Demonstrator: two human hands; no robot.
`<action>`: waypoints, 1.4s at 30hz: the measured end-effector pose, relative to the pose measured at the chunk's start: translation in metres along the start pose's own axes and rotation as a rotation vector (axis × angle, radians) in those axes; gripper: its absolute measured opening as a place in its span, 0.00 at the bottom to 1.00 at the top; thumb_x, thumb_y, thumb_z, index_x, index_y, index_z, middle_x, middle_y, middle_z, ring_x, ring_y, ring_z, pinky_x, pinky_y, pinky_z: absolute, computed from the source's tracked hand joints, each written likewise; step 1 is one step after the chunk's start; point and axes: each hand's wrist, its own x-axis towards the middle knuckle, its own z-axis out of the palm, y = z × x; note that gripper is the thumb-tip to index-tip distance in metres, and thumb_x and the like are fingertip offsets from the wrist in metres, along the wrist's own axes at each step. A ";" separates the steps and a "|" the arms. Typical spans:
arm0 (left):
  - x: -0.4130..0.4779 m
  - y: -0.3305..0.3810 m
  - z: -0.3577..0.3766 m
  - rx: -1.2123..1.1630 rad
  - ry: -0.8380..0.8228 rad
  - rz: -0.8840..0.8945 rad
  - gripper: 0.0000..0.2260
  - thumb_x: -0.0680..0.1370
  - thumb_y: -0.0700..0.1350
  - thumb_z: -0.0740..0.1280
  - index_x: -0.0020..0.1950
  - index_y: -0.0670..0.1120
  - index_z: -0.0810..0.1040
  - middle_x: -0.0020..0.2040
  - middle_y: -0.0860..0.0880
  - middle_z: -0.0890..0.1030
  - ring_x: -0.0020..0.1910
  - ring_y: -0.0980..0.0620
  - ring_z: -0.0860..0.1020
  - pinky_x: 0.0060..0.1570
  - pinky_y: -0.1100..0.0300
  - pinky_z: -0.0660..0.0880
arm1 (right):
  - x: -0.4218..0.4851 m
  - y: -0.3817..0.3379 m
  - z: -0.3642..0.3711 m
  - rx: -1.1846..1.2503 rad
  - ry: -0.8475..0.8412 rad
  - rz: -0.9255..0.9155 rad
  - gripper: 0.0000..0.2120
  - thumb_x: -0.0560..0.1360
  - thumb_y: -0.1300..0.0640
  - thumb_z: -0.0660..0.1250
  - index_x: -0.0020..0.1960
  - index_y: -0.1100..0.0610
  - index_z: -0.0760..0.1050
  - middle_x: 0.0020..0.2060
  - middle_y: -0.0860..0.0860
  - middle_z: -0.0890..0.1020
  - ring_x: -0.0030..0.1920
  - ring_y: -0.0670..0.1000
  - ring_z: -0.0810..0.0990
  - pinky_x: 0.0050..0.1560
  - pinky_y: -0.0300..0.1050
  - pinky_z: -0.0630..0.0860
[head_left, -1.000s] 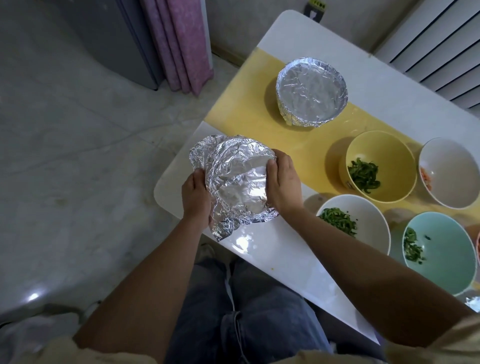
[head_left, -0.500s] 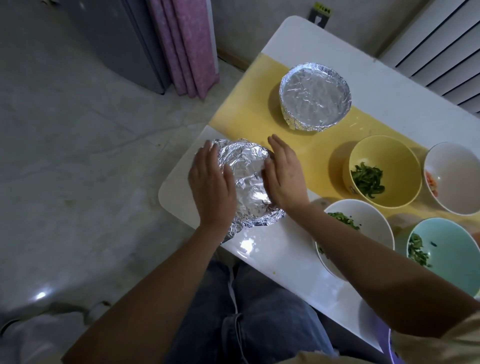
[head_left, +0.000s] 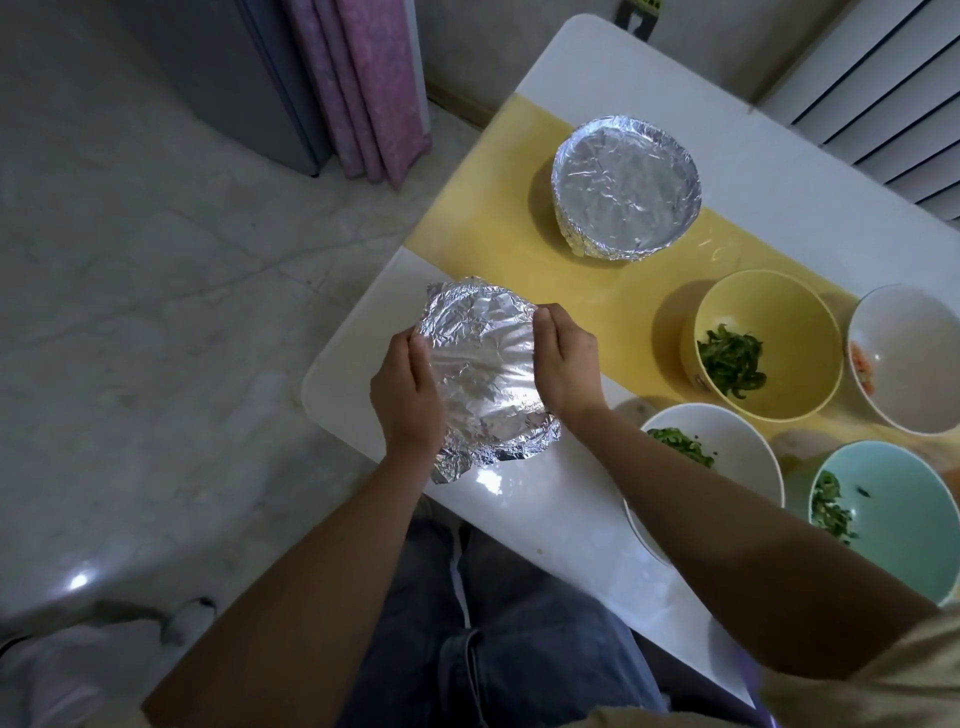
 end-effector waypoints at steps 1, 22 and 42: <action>0.000 0.001 0.000 -0.003 -0.005 -0.011 0.15 0.84 0.44 0.54 0.53 0.38 0.78 0.47 0.44 0.84 0.44 0.46 0.80 0.38 0.64 0.64 | 0.000 -0.002 0.000 0.033 -0.008 0.039 0.16 0.84 0.55 0.54 0.37 0.53 0.65 0.27 0.48 0.65 0.28 0.45 0.60 0.31 0.44 0.59; -0.019 0.002 -0.041 0.128 -0.034 0.017 0.25 0.79 0.51 0.52 0.69 0.37 0.70 0.68 0.40 0.73 0.69 0.42 0.69 0.68 0.49 0.65 | -0.034 -0.026 -0.008 -0.192 0.182 -0.107 0.25 0.80 0.52 0.52 0.74 0.64 0.63 0.74 0.59 0.65 0.73 0.56 0.62 0.72 0.49 0.55; 0.008 -0.006 -0.009 -0.102 -0.248 0.031 0.17 0.84 0.44 0.53 0.66 0.40 0.75 0.60 0.43 0.80 0.56 0.54 0.76 0.54 0.67 0.69 | -0.066 0.001 0.029 -0.031 0.344 0.028 0.19 0.84 0.58 0.52 0.73 0.61 0.65 0.67 0.56 0.74 0.66 0.51 0.70 0.63 0.30 0.61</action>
